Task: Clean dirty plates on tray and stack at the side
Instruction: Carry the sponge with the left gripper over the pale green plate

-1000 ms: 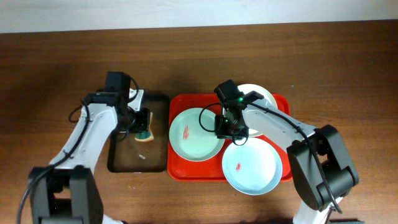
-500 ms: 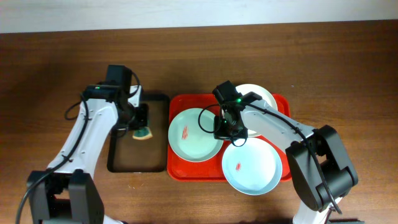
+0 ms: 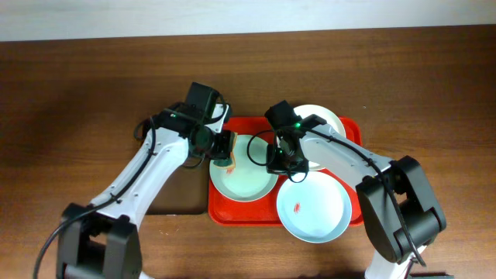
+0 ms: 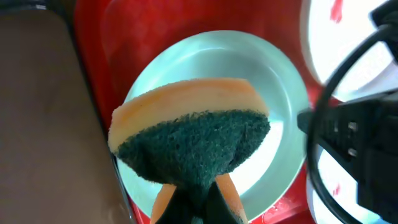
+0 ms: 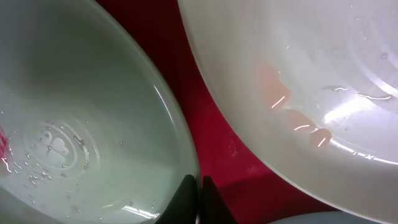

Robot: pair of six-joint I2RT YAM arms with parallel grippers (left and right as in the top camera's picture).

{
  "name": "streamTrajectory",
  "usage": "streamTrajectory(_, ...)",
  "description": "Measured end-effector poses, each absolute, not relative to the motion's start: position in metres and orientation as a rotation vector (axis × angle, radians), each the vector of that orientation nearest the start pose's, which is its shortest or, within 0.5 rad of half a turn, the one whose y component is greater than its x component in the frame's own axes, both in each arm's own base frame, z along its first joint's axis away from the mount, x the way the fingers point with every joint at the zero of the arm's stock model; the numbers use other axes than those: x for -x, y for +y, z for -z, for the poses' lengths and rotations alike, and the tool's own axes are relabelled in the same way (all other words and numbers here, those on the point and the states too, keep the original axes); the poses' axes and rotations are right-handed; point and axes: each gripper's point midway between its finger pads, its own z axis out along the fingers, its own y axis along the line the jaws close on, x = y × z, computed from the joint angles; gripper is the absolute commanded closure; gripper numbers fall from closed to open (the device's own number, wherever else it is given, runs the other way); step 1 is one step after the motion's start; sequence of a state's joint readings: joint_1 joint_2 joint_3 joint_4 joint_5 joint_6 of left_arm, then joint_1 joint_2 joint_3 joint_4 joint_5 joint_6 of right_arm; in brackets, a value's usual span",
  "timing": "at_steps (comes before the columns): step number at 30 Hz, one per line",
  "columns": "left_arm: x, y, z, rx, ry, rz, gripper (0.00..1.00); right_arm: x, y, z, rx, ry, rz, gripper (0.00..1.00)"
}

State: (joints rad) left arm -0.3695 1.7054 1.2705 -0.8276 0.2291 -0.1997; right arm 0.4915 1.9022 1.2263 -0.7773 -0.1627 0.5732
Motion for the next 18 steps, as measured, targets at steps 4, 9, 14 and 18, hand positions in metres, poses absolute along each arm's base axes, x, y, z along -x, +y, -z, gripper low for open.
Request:
streamTrajectory(4, -0.337, -0.172, -0.065, -0.280, 2.943, 0.424, 1.00, -0.307, 0.196, -0.015, -0.111, 3.105, -0.311, 0.96)
streamTrajectory(9, -0.340, -0.173, -0.029, -0.275, 3.006, 0.405, 1.00, -0.307, 0.196, -0.015, -0.111, 3.105, -0.311, 0.96)
streamTrajectory(14, -0.339, -0.174, -0.014, -0.273, 3.036, 0.407, 1.00, -0.307, 0.196, -0.015, -0.112, 3.105, -0.311, 0.96)
streamTrajectory(18, -0.339, -0.178, -0.017, -0.275, 3.034, 0.438, 1.00, -0.307, 0.196, -0.015, -0.111, 3.106, -0.310, 0.96)
